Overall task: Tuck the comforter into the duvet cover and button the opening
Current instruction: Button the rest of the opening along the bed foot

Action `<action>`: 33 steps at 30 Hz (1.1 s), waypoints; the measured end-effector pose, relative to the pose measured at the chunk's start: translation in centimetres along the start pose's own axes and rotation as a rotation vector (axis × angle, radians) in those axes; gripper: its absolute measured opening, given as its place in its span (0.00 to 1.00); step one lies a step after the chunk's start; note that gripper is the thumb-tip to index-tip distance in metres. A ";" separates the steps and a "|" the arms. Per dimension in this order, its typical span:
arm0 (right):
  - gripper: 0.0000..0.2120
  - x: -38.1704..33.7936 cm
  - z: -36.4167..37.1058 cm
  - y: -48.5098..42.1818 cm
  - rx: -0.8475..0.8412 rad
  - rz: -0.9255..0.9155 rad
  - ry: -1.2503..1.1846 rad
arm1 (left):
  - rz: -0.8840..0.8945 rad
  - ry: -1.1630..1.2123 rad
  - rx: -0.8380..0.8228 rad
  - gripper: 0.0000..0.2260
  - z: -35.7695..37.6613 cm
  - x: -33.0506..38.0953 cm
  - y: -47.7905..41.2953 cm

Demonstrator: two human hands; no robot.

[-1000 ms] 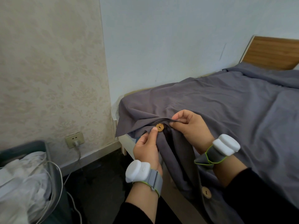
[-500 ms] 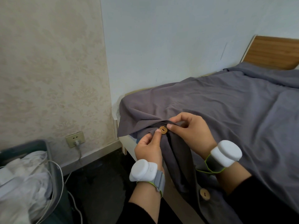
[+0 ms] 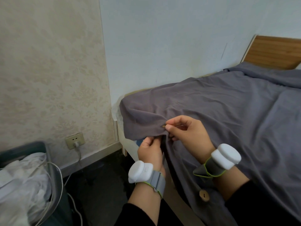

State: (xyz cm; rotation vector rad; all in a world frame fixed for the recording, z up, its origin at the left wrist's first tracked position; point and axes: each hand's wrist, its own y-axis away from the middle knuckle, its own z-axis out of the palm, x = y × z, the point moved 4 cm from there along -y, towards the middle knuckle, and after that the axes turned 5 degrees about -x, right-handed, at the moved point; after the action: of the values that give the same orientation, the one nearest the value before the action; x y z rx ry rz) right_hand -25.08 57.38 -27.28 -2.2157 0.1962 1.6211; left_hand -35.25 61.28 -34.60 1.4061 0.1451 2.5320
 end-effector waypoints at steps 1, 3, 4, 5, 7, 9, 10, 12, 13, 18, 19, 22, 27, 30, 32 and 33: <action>0.03 0.2 0.1 0.0 -0.003 0.011 0.025 | -0.003 0.003 -0.003 0.10 0.0 -0.1 0.0; 0.05 0.4 0.1 0.0 0.006 0.015 0.073 | -0.008 0.025 -0.008 0.10 0.1 0.0 0.1; 0.06 0.4 0.1 -0.1 0.012 0.008 0.106 | -0.010 0.036 -0.013 0.09 0.1 -0.1 0.1; 0.07 0.4 0.0 -0.1 0.016 0.000 0.133 | -0.012 0.047 -0.020 0.08 0.1 0.0 0.1; 0.08 0.4 0.0 -0.1 0.023 -0.015 0.174 | -0.036 0.092 -0.028 0.06 0.2 0.1 0.2; 0.09 0.2 0.0 -0.1 0.028 -0.038 0.214 | -0.105 0.206 -0.027 0.09 0.2 0.0 0.2; 0.09 0.1 0.0 0.0 0.028 -0.054 0.238 | -0.130 0.262 -0.038 0.14 0.3 0.1 0.3; 0.10 0.1 0.2 0.2 0.021 -0.083 0.276 | -0.132 0.249 -0.053 0.20 0.3 0.0 0.4; 0.10 0.2 0.3 0.3 0.012 -0.093 0.283 | -0.114 0.199 -0.043 0.18 0.2 -0.1 0.4; 0.03 1.5 0.3 0.3 -0.015 -0.028 0.156 | -0.057 0.019 0.046 0.05 -0.4 -0.5 -0.1; 0.02 1.9 0.3 0.1 -0.011 0.008 0.153 | -0.057 -0.010 0.045 0.06 -0.5 -0.5 -0.1; 0.07 2.9 0.2 -0.2 -0.017 0.091 0.242 | -0.051 -0.061 0.040 0.07 -0.7 -0.7 -0.2; 0.10 2.5 0.2 -0.2 0.020 0.055 0.286 | -0.043 -0.073 0.035 0.08 -0.6 -0.9 -0.4; 0.11 3.1 0.2 -0.5 0.024 0.276 -0.095 | 0.021 -0.133 0.007 0.10 -0.3 -0.8 -0.4; 0.11 3.5 0.8 -0.3 0.004 0.443 -0.337 | 0.019 -0.134 0.008 0.08 0.0 -0.7 -0.3; 0.12 3.7 1.1 -0.3 -0.015 0.493 -0.387 | 0.006 -0.114 0.014 0.06 -0.1 -0.7 -0.3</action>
State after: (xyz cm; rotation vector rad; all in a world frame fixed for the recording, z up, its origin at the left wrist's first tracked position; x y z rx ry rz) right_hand -24.78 58.45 -30.94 -1.9038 0.6599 2.2745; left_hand -34.91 61.41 -35.33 1.5539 0.1382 2.4524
